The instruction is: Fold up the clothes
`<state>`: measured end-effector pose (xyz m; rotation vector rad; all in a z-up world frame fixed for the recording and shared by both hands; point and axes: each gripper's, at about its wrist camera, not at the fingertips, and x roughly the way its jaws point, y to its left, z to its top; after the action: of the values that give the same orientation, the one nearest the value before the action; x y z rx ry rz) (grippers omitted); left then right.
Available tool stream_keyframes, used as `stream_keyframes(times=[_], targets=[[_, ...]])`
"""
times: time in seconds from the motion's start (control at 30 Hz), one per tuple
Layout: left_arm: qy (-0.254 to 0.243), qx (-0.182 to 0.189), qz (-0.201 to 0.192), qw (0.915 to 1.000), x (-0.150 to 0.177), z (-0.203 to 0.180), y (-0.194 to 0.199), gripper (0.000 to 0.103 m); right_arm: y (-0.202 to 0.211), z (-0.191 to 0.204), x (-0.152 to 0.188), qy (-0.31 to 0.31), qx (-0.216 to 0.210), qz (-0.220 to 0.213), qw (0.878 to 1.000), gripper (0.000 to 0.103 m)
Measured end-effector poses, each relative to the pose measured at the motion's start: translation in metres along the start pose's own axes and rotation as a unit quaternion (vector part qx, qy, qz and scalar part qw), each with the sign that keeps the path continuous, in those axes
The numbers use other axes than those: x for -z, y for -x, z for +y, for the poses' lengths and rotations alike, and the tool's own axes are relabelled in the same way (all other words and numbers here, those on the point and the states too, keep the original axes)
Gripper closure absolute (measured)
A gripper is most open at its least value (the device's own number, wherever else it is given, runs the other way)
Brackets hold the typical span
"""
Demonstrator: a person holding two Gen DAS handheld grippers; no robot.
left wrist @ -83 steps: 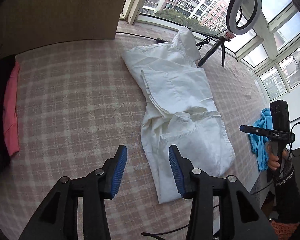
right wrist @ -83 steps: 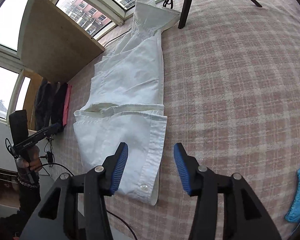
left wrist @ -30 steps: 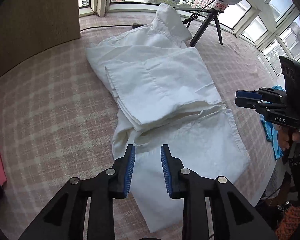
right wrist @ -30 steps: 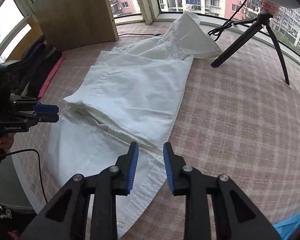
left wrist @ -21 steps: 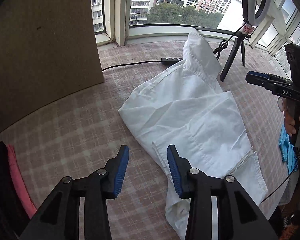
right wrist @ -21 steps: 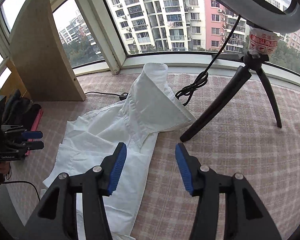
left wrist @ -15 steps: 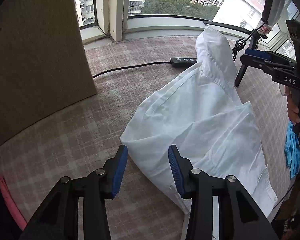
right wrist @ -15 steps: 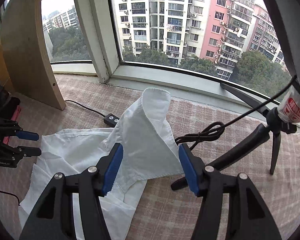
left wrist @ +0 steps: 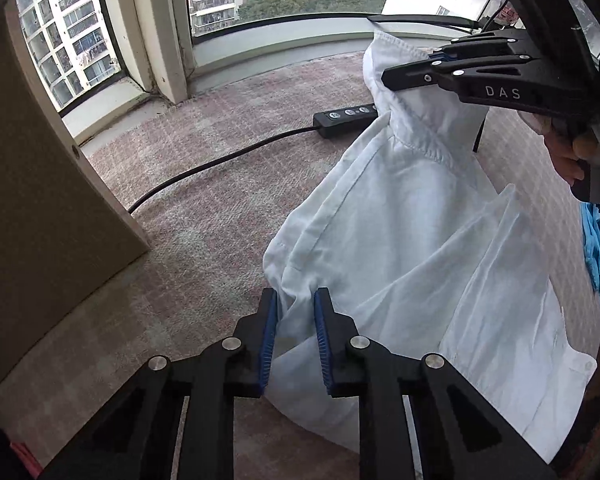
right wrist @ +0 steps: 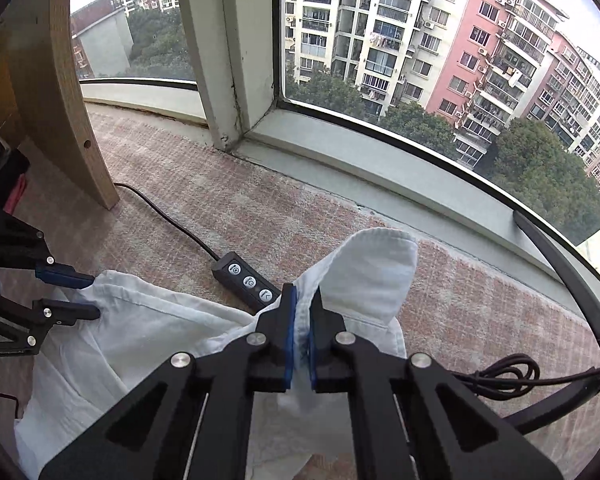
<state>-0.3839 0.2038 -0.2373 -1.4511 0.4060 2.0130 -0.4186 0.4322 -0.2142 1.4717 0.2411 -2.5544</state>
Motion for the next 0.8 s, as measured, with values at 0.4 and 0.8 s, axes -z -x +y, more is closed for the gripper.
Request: stream_keyframes(times=[0.4,0.8], targets=[[-0.048,0.002,-0.074,0.9961,0.042,-0.054,0.099,0.101,0.195,0.023,0.086,-0.051,-0.004,-0.159,0.986,0.098],[-0.091,0.019,-0.058,0.9939,0.16,-0.128,0.112,0.101,0.266,0.136,0.263,-0.044,0.032,-0.161,0.985,0.098]])
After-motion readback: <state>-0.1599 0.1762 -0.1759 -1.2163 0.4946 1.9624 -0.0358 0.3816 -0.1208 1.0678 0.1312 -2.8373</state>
